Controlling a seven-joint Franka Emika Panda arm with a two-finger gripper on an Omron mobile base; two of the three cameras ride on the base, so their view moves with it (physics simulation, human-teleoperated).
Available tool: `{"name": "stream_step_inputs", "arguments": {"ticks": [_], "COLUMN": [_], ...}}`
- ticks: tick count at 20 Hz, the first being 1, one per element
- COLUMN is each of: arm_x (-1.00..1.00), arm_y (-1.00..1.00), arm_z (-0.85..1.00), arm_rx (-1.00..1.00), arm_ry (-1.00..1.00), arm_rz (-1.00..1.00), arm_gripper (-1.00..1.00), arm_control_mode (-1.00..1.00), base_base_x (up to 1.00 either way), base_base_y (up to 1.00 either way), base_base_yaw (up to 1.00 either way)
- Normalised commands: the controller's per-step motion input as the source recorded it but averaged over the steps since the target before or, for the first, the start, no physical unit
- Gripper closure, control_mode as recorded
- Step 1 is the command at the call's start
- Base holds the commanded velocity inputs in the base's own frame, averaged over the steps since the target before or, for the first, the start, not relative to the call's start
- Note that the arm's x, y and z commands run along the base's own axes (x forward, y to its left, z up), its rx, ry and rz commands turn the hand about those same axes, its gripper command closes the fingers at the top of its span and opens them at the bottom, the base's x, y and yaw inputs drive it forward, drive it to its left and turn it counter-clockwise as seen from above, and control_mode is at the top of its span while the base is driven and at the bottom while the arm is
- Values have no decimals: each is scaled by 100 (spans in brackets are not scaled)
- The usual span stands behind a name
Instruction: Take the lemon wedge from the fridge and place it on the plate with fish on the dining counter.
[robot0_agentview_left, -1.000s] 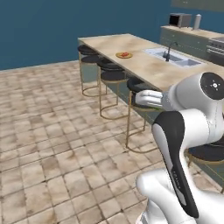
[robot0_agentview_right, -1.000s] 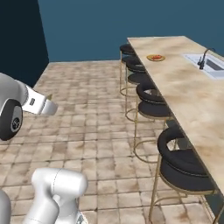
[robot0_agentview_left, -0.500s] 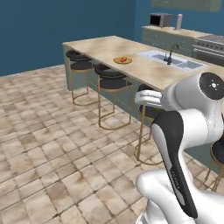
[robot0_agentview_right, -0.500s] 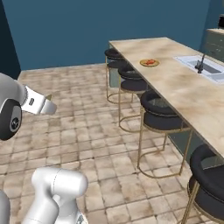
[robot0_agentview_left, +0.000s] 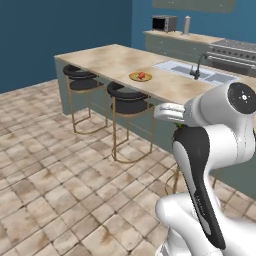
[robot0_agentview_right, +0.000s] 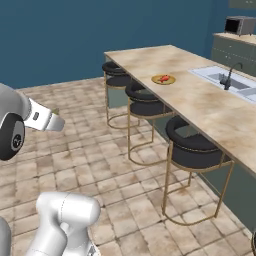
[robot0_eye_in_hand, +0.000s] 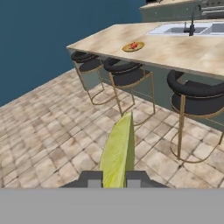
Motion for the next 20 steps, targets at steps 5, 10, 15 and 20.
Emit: {"name": "stream_step_inputs", "arguments": {"ticks": [5, 10, 15, 20], "arm_x": [0, 0, 0, 0], "arm_y": [0, 0, 0, 0], "arm_z": [0, 0, 0, 0], "arm_rx": [0, 0, 0, 0], "arm_ry": [0, 0, 0, 0], "arm_rz": [0, 0, 0, 0], "arm_gripper": [100, 100, 100, 100], "arm_control_mode": [100, 100, 100, 100], "base_base_x": [100, 100, 100, 100], "base_base_y": [90, 89, 64, 0], "base_base_yaw": [-30, -31, -39, -46]}}
